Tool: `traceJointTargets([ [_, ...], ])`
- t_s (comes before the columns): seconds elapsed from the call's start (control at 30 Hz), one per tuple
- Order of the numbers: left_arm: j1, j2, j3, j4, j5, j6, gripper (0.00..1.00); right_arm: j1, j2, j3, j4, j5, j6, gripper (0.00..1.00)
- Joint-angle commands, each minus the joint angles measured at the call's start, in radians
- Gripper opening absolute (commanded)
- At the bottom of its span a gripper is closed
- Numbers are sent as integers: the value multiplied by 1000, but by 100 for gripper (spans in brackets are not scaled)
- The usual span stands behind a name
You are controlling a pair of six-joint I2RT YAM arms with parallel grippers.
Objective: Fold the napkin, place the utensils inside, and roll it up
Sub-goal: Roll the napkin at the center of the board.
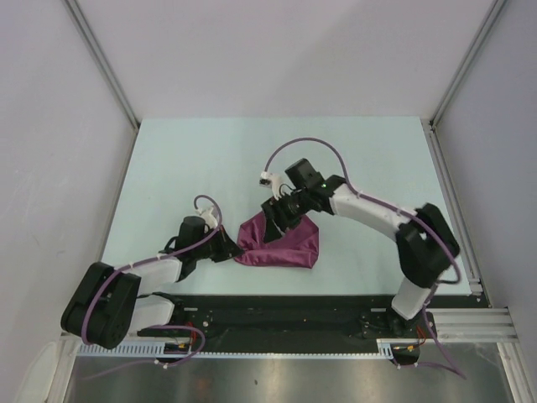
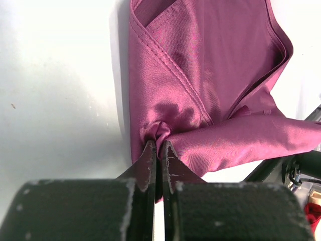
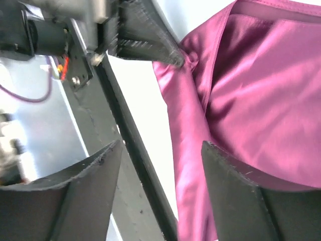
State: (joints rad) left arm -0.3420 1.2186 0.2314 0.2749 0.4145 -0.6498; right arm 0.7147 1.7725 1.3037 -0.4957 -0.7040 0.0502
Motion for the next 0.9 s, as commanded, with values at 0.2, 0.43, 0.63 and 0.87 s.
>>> traceJointTargets([
  [0.2,-2,35,25,-26,15,38,0,216,-258,-233,118,454,-115,78],
  [0.43,-2,24,23,-36,10,36,0,258,-213,-259,121,488,-112,76],
  [0.63,-2,18,23,-43,6,38,0,264,-177,-285,128,509,-115,75],
  [0.87,-2,18,25,-46,7,39,0,267,-147,-322,146,514,-113,73],
])
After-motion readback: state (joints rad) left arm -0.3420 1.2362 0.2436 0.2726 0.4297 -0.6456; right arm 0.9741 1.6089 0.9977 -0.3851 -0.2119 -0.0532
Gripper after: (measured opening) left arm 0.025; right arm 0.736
